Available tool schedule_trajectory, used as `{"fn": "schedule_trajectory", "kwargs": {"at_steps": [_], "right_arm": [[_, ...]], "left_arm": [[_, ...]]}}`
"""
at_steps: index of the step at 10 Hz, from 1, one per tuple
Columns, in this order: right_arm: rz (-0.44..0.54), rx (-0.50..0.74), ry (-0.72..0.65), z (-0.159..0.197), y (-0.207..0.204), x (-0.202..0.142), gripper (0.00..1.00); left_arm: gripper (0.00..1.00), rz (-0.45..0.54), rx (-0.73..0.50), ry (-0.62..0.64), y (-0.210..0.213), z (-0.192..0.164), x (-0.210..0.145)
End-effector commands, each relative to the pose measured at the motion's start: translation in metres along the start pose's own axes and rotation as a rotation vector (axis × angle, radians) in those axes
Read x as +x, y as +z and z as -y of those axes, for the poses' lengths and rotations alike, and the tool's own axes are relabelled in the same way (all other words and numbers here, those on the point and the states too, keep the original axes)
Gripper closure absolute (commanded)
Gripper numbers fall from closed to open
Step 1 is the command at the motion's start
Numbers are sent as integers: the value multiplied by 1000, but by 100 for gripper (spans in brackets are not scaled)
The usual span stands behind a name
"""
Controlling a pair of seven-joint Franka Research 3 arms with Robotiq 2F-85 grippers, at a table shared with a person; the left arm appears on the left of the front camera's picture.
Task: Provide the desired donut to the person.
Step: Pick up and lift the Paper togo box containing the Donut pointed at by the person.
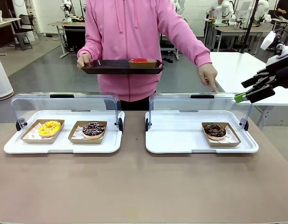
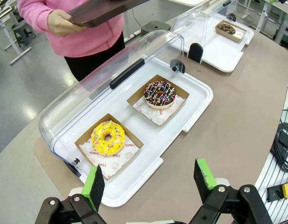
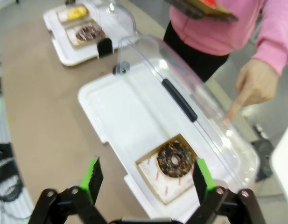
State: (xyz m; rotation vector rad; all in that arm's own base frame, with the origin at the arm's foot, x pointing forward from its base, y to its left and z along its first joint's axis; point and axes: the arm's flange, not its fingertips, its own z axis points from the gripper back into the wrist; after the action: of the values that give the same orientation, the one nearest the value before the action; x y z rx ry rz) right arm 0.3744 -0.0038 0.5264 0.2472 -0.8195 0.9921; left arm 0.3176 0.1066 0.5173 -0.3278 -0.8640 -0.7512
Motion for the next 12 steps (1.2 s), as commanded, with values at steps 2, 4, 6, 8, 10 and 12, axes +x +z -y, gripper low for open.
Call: {"fn": "schedule_trajectory", "kwargs": {"at_steps": [2, 4, 6, 8, 10, 12], "right_arm": [[-380, -41, 207, -12, -20, 17, 0], [-471, 17, 430, -5, -44, 9, 0], [-548, 120, 555, 12, -82, -12, 0], [-522, 193, 593, 23, -116, -34, 0], [-515, 235, 628, 26, -141, -52, 0], [-520, 237, 623, 33, -164, -68, 0]], "left_arm": [[0, 7, -5, 19, 0, 0, 0], [0, 7, -5, 19, 0, 0, 0], [0, 7, -5, 19, 0, 0, 0], [0, 7, -5, 19, 0, 0, 0], [0, 7, -5, 19, 0, 0, 0], [0, 7, -5, 19, 0, 0, 0]]}}
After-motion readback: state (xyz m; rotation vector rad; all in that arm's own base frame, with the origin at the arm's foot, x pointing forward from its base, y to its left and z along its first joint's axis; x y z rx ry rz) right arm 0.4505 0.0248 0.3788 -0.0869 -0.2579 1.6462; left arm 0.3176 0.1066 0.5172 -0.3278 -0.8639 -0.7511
